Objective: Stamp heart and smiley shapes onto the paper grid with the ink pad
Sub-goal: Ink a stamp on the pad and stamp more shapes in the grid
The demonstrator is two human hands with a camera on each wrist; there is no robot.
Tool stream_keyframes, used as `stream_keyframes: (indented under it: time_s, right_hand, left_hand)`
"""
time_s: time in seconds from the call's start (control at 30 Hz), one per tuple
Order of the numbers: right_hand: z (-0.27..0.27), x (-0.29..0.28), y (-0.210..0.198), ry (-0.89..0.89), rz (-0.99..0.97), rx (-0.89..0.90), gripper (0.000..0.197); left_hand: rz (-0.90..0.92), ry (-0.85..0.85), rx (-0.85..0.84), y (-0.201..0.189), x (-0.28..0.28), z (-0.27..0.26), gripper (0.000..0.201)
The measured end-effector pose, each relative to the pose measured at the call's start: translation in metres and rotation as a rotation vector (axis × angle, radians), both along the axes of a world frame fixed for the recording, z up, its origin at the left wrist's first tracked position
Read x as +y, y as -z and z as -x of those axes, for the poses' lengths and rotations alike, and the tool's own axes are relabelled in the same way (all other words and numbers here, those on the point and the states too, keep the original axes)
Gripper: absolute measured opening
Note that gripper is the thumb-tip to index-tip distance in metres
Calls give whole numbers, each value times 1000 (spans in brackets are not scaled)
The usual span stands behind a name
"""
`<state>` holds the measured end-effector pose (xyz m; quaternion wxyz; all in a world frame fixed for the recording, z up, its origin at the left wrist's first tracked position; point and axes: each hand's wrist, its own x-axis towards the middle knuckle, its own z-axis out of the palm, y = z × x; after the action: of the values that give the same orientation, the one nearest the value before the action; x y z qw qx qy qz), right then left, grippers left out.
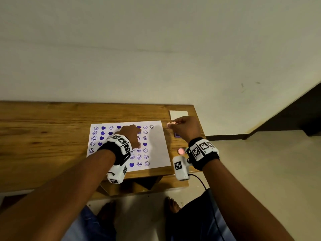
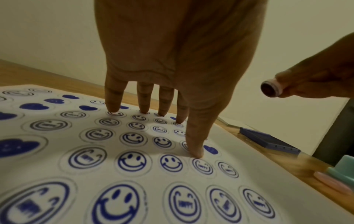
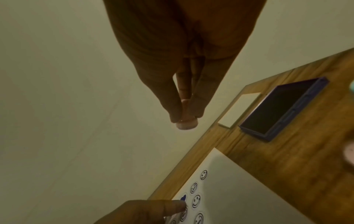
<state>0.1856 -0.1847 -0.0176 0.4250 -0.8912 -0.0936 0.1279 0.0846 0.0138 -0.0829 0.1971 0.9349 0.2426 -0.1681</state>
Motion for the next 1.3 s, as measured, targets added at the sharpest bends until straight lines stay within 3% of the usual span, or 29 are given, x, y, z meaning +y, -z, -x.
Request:
stream_keyframes:
  time_s: [0.2,0.33,0.47,0.57,0.73,0.87,1.13,1.3]
  right_hand:
    - [8,-22,3,28,-82,-6,18]
    - [3,-41,6,73,-125,-62,18]
    - [6,-63,14,120,-104,-54,19]
    - [19,-79,22,118,-32,-84,28]
    - [30,-96,46,153,10,-83,24]
    - [29,-102,57,178,-16,-75,23]
    - [28,-103,62,202,-122,-109,22]
    - [28,-104,63,205,-191,-150,24]
  left_hand:
    - [-1,66,-2,-4,8,-5,80]
    - [50,72,-208,-11,-5,-4,55]
    - [172,86,-367,-16,-53,-4,37]
    - [231,152,-382,-14,-96,-8,38]
    - [197,203,-365,-2,-142,-18,45]
    - [181,204,-364,6,-151,-26,50]
    - [116,226,-413,8,-153,-27,25]
    - [298,80,-502,8,-150,-21,27]
